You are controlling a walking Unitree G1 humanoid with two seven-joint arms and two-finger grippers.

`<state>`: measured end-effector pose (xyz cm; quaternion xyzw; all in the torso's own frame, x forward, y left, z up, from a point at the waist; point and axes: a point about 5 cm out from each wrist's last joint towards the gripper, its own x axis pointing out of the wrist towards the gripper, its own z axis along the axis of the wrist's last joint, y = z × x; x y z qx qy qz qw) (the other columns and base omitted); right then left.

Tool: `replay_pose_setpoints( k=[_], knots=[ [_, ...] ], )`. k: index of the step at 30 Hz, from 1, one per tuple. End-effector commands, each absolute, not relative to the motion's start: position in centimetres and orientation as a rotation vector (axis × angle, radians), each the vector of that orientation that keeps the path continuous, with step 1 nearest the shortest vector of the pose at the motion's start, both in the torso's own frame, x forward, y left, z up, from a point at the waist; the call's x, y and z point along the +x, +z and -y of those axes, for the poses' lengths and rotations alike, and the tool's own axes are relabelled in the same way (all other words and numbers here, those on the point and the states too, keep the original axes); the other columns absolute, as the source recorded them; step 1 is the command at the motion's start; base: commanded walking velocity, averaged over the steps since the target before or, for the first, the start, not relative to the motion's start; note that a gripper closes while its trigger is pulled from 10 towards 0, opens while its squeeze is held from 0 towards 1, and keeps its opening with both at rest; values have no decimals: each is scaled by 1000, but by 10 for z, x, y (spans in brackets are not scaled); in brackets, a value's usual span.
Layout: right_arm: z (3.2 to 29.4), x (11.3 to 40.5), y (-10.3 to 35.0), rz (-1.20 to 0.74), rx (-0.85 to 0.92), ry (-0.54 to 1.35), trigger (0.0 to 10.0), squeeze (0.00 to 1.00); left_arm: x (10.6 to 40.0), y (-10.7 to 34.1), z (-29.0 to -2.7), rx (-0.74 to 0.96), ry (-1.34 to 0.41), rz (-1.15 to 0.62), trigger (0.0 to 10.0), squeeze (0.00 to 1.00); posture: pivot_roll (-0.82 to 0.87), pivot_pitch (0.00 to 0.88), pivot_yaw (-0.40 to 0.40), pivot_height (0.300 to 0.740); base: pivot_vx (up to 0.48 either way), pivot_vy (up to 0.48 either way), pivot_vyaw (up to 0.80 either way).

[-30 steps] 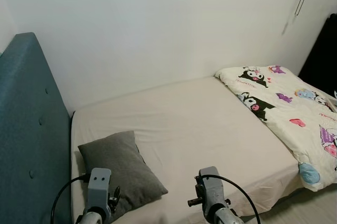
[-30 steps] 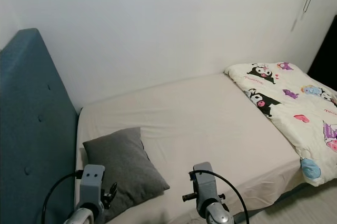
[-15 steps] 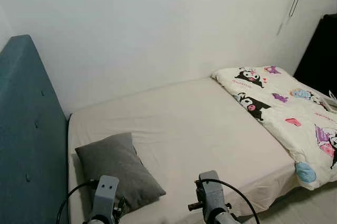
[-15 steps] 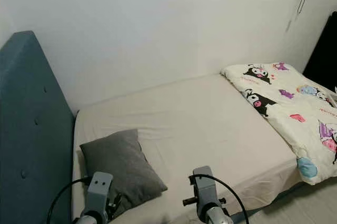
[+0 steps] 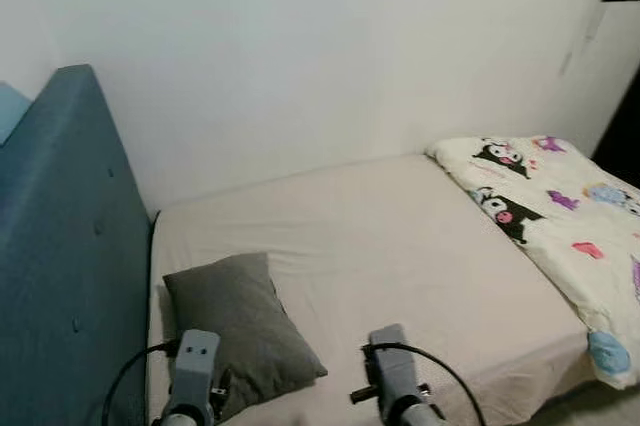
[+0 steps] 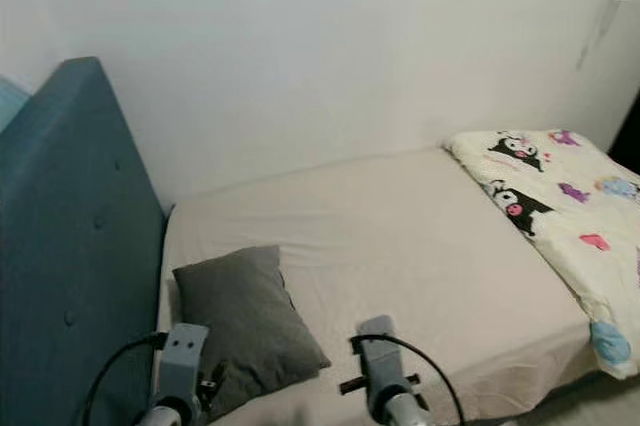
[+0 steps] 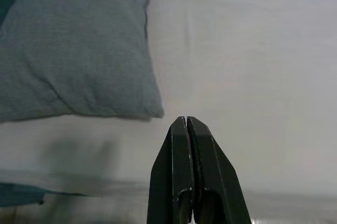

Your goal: Clean up the room

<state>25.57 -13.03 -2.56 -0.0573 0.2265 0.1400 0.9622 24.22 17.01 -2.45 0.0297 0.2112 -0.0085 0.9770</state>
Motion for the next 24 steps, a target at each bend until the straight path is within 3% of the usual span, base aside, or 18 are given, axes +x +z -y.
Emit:
replay_pose_setpoints(
  k=[1, 24],
  knots=[
    [135, 254, -27, -464, -103, 266, 10000, 0, 240, -26, -169, 38, -8, -431, 10000, 0, -40, 22, -55, 740, 0, 0, 0],
    [132, 253, -28, -471, -120, 301, 10000, 0, 243, -24, -179, 36, 36, -431, 10000, 0, -37, 34, -50, 740, 0, 0, 0]
  ],
)
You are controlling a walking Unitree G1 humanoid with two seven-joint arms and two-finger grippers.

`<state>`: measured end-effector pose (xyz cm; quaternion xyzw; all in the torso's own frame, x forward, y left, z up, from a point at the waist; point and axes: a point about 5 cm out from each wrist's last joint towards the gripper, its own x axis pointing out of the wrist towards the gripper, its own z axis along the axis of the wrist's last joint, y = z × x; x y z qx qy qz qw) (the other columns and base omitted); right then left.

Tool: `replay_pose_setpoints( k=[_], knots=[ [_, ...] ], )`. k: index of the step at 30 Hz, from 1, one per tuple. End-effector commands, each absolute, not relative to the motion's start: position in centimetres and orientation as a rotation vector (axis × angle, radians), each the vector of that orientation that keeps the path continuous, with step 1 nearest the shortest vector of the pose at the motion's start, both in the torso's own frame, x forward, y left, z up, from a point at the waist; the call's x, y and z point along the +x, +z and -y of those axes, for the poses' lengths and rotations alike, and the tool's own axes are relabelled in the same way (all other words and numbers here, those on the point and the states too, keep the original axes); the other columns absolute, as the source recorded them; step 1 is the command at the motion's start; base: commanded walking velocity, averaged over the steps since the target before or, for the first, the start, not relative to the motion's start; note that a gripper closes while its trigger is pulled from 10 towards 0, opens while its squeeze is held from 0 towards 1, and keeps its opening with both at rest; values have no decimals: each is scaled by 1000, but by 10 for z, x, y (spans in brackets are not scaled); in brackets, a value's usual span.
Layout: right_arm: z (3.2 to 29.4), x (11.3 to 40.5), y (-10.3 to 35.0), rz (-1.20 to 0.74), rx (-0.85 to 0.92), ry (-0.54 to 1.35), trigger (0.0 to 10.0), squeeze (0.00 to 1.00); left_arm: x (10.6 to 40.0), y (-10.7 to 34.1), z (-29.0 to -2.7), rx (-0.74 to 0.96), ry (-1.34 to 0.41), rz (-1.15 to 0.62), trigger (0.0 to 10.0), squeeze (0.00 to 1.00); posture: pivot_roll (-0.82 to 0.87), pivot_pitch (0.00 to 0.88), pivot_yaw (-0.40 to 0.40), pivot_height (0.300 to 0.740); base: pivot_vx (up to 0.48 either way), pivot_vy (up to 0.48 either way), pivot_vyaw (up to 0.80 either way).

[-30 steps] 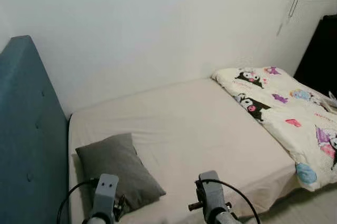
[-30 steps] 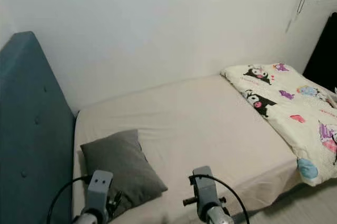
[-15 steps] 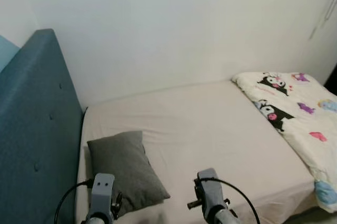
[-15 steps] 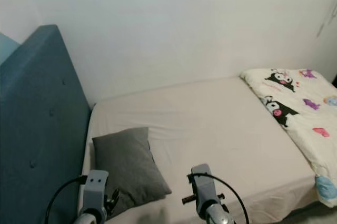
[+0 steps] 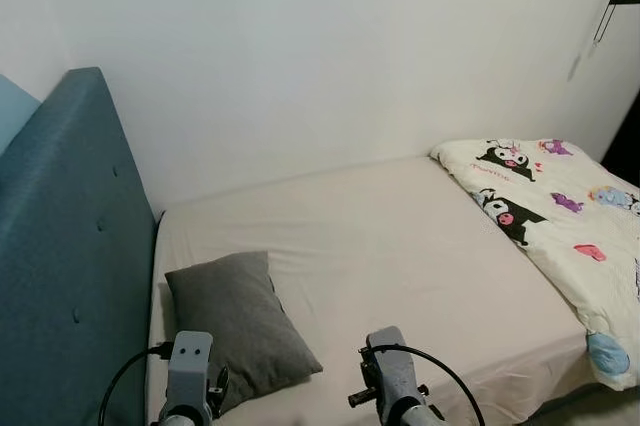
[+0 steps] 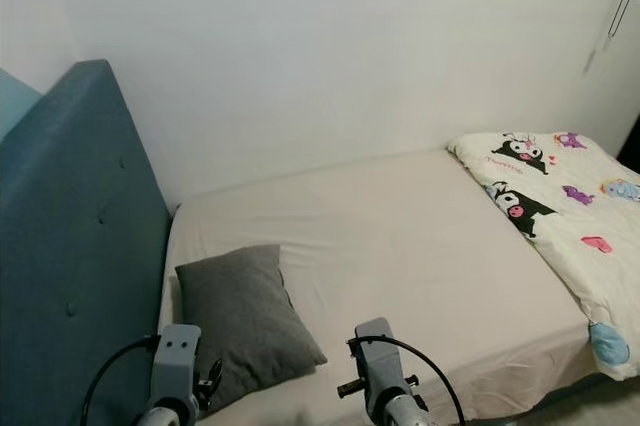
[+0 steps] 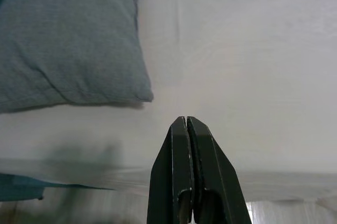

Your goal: Clean up the room

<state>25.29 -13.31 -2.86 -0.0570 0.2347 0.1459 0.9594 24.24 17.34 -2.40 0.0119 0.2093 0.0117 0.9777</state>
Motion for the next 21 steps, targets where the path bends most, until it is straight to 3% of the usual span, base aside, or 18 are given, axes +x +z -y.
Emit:
replay_pose_setpoints(
  k=[1, 3, 12, 21],
  knots=[
    [132, 253, -28, -468, -130, 308, 10000, 0, 243, -23, -179, 40, 32, -424, 10000, 0, -37, 34, -50, 740, 0, 0, 0],
    [131, 253, -28, -470, -137, 313, 10000, 0, 244, -23, -178, 45, 29, -428, 10000, 0, -37, 35, -50, 740, 0, -199, 0],
    [130, 254, -27, -456, -146, 321, 10000, 0, 244, -23, -176, 50, 24, -421, 10000, 0, -35, 38, -52, 740, 0, -469, 754],
    [129, 252, -29, -466, -121, 326, 10000, 0, 242, -24, -181, 12, 70, -431, 10000, 0, -33, 44, -56, 740, 0, 0, 0]
  ],
)
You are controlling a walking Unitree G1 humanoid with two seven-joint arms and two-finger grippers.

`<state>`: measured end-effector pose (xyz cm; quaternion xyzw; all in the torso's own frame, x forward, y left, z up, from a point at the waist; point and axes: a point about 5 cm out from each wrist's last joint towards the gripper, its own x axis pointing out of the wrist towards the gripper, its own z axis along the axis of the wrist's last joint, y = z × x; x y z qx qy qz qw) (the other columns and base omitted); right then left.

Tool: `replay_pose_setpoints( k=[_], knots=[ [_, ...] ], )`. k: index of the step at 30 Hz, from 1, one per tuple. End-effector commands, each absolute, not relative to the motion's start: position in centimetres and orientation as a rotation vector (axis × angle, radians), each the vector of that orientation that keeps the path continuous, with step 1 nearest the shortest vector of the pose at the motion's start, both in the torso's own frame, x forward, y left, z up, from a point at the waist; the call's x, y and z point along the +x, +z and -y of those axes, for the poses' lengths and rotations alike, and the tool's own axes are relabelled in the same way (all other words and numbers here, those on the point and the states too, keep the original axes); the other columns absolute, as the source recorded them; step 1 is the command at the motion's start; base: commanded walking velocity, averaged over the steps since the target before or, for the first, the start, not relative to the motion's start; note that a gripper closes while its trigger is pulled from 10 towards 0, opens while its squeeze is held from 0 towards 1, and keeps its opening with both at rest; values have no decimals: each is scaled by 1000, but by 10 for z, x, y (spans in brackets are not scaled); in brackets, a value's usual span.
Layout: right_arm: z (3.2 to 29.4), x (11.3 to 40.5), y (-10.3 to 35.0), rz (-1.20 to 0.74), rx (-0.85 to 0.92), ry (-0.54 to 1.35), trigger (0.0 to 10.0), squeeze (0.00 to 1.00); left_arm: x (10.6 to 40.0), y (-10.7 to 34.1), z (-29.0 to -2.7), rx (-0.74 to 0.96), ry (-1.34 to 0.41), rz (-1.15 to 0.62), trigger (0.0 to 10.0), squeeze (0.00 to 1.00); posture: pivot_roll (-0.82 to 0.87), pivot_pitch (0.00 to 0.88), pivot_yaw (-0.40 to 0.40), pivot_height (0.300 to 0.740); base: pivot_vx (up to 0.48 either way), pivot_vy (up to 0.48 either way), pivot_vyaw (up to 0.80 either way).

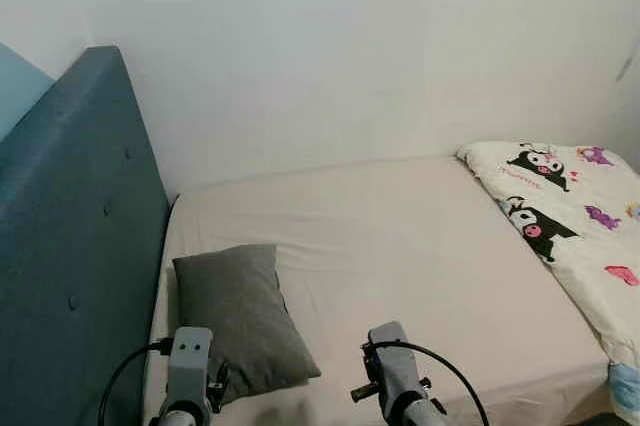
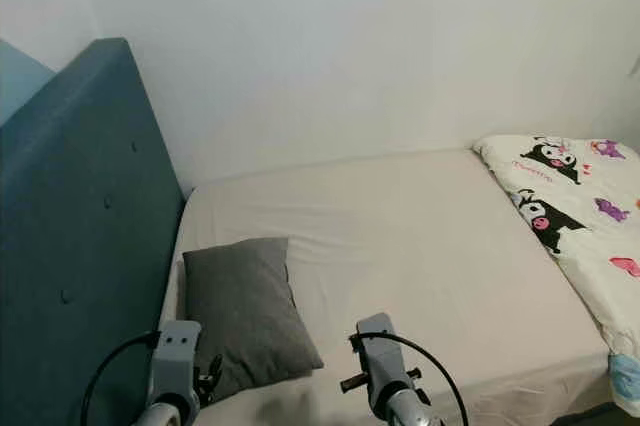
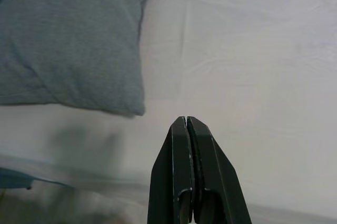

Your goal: Clean up the room

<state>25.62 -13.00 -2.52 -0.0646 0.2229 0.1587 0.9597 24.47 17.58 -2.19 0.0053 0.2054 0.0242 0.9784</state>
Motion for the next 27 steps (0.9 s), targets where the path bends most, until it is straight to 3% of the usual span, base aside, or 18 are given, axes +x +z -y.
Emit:
replay_pose_setpoints(
  k=[1, 20, 27],
  knots=[
    [129, 252, -29, -466, -121, 326, 10000, 0, 242, -24, -181, 12, 70, -431, 10000, 0, -33, 44, -56, 740, 0, 0, 0],
    [133, 254, -27, -458, -148, 299, 10000, 0, 243, -24, -180, 39, 66, -428, 10000, 0, -42, 76, -49, 740, 0, 0, 0],
    [130, 256, -26, -450, -160, 317, 10000, 0, 245, -21, -176, 53, 53, -410, 10000, 0, -41, 81, -48, 740, 0, -411, 758]
  ],
)
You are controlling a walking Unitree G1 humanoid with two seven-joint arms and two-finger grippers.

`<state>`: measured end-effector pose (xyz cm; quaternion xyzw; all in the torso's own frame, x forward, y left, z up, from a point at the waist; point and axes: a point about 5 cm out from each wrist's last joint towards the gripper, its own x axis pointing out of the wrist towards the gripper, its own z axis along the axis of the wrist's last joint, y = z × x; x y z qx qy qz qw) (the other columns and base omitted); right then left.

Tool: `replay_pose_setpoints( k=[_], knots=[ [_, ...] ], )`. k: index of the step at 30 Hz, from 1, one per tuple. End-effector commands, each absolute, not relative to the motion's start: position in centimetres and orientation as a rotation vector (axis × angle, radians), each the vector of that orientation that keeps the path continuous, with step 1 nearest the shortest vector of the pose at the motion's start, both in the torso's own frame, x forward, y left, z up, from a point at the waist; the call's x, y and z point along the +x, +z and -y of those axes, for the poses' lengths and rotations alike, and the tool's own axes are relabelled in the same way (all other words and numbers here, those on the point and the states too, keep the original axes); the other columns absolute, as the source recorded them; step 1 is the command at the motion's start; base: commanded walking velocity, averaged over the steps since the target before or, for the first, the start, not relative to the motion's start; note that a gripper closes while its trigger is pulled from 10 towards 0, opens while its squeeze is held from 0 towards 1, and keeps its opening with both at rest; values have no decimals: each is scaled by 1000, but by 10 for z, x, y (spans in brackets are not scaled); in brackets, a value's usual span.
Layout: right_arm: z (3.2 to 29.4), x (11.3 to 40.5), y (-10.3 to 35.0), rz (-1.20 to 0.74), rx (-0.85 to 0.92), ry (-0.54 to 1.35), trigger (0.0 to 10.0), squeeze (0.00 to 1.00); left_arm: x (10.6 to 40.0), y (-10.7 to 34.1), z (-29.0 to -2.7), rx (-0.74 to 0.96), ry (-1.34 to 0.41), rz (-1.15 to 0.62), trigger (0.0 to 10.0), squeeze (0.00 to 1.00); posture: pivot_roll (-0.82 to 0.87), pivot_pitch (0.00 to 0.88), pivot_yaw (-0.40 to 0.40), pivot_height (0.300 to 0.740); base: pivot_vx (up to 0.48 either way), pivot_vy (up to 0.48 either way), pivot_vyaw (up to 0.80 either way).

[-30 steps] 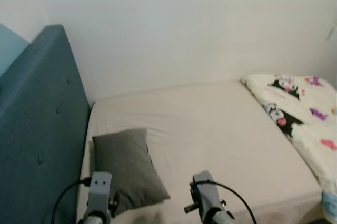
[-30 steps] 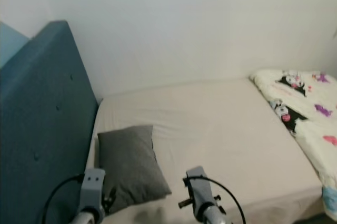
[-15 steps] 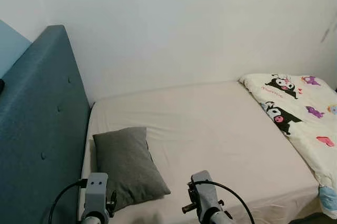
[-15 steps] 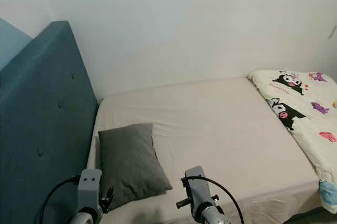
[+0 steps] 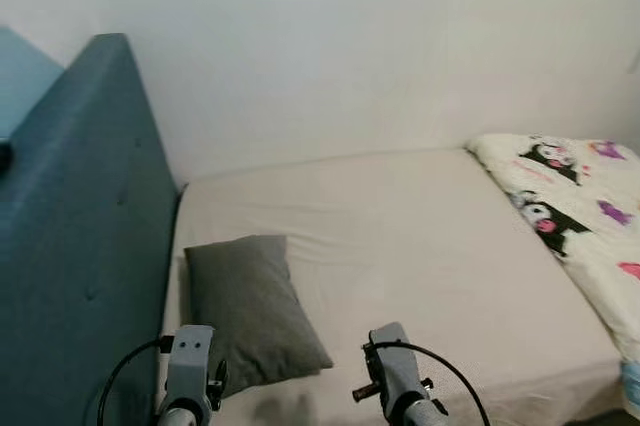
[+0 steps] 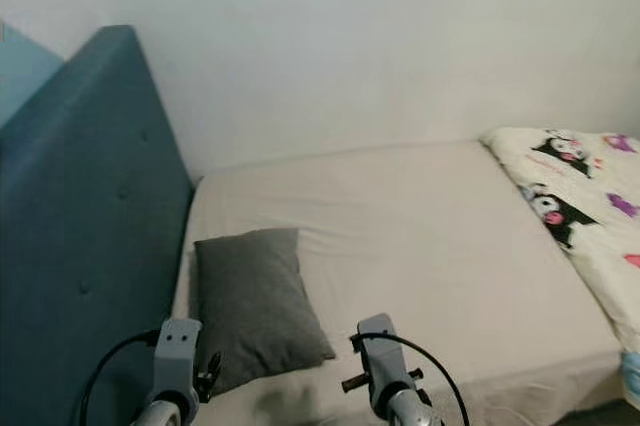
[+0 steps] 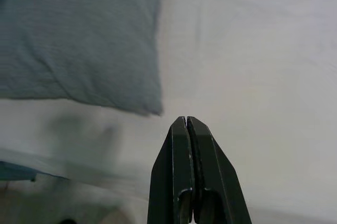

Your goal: Clean up the room

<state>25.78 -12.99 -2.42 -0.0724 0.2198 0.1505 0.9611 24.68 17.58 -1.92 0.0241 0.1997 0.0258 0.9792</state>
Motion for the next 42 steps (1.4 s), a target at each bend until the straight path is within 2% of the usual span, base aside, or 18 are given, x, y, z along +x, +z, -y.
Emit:
replay_pose_setpoints(
  k=[1, 4, 22, 33, 42],
  knots=[
    [129, 256, -25, -449, -158, 317, 10000, 0, 245, -21, -176, 48, 58, -410, 10000, 0, -41, 82, -49, 740, 0, -480, 800],
    [129, 256, -25, -439, -147, 317, 10000, 0, 245, -20, -176, 36, 66, -404, 10000, 0, -39, 82, -49, 740, 0, -330, 267],
    [129, 254, -27, -454, -138, 318, 10000, 0, 244, -20, -182, 14, 107, -411, 10000, 0, -36, 81, -48, 740, 0, 0, 0],
    [143, 253, -28, -463, -167, 237, 10000, 0, 248, -17, -183, 26, 70, -392, 10000, 0, -47, 67, -37, 740, 0, 0, 0],
    [143, 253, -28, -455, -168, 247, 10000, 0, 247, -18, -181, 24, 62, -394, 10000, 0, -49, 56, -38, 740, 0, 0, 0]
  ],
)
